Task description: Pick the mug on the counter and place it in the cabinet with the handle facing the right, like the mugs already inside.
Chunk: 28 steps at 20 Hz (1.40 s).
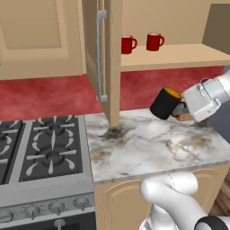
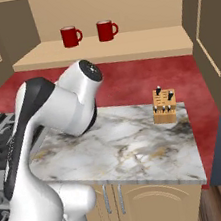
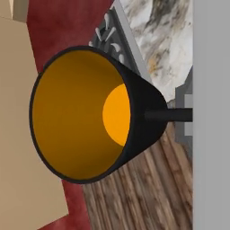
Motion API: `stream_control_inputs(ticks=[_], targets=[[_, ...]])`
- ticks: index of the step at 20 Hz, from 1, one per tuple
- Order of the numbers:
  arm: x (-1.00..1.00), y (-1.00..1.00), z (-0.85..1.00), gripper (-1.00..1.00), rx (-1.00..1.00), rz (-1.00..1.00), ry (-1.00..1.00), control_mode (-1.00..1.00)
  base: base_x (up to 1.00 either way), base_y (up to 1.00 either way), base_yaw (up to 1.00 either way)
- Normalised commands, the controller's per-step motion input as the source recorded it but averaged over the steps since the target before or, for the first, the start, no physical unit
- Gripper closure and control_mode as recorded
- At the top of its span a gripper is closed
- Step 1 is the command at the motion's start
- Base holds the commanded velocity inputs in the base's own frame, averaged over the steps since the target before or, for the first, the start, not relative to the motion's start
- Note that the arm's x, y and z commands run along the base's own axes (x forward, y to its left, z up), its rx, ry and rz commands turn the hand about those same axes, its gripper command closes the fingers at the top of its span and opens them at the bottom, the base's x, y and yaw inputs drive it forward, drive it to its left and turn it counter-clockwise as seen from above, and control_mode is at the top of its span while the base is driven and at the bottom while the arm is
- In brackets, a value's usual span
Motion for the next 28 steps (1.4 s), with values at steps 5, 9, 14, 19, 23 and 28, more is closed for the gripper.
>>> stream_control_inputs(ticks=[5, 9, 14, 19, 23, 28], targets=[[0.08, 0.0, 0.33, 1.0, 0.04, 0.05, 0.01, -1.0, 0.0, 0.0, 0.0], [0.04, 0.02, 0.33, 1.0, 0.1, 0.06, -0.01, -1.0, 0.0, 0.0, 0.0], [0.1, 0.11, 0.19, 1.0, 0.14, 0.01, -0.02, -1.0, 0.0, 0.0, 0.0], [0.17, 0.07, 0.37, 1.0, 0.1, 0.0, 0.0, -1.0, 0.0, 0.0, 0.0], [0.28, 0.01, 0.39, 1.0, 0.04, 0.0, -0.01, -1.0, 0.0, 0.0, 0.0], [0.51, -0.01, 0.12, 1.0, 0.0, 0.02, -0.06, -1.0, 0.0, 0.0, 0.0]])
